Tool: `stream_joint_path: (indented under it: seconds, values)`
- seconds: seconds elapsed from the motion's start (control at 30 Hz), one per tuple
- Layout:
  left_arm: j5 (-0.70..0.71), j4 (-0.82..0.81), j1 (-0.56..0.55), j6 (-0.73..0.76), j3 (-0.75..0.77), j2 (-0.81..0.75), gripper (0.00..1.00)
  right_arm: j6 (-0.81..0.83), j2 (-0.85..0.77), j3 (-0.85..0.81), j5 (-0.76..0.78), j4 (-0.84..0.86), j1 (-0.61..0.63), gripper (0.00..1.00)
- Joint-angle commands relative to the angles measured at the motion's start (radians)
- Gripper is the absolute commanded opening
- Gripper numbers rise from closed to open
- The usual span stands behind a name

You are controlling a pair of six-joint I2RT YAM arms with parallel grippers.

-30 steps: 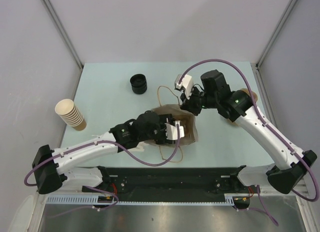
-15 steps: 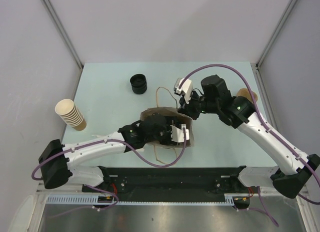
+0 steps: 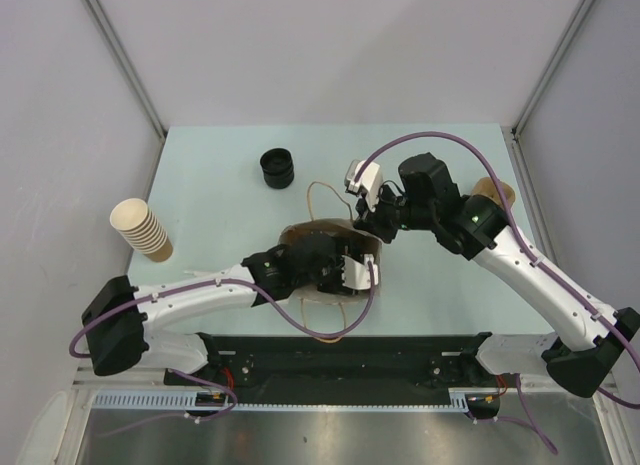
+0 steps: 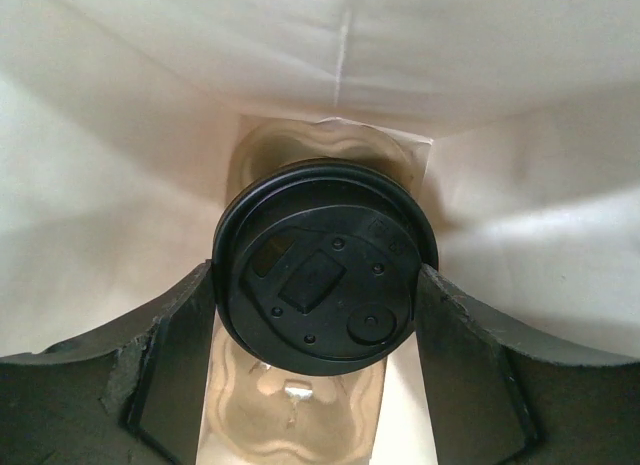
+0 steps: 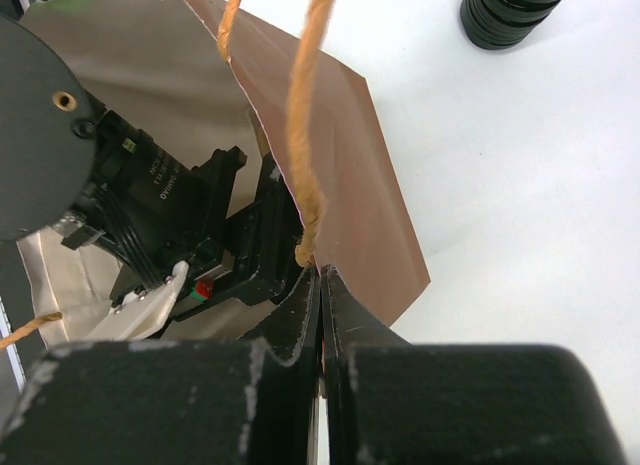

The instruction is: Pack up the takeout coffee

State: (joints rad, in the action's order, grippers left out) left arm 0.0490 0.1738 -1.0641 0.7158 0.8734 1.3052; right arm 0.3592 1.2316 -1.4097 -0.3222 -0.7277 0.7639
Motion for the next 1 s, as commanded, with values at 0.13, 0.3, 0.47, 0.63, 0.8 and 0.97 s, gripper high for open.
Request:
stream_joint_path:
  seconds: [0.13,0.3,0.47,0.63,0.8,0.97]
  values:
    - [0.014,-0.028,0.000,0.008,-0.007,0.037,0.30,-0.003,-0.035,-0.005,-0.040,0.045,0.006,0.00]
    - [-0.012,0.001,0.019,-0.015,0.018,0.057,0.30,-0.005,-0.027,-0.005,-0.077,0.042,0.005,0.00]
    - [-0.040,0.046,0.052,-0.027,0.059,0.098,0.31,-0.019,-0.011,-0.006,-0.132,0.044,-0.020,0.00]
    - [-0.101,0.090,0.082,-0.029,0.105,0.138,0.30,-0.022,0.025,-0.020,-0.193,0.028,-0.064,0.00]
    - [-0.159,0.137,0.099,-0.016,0.148,0.187,0.29,-0.020,0.088,-0.058,-0.253,-0.001,-0.124,0.00]
    - [-0.227,0.217,0.142,-0.004,0.232,0.249,0.27,-0.019,0.187,-0.144,-0.328,-0.056,-0.190,0.00]
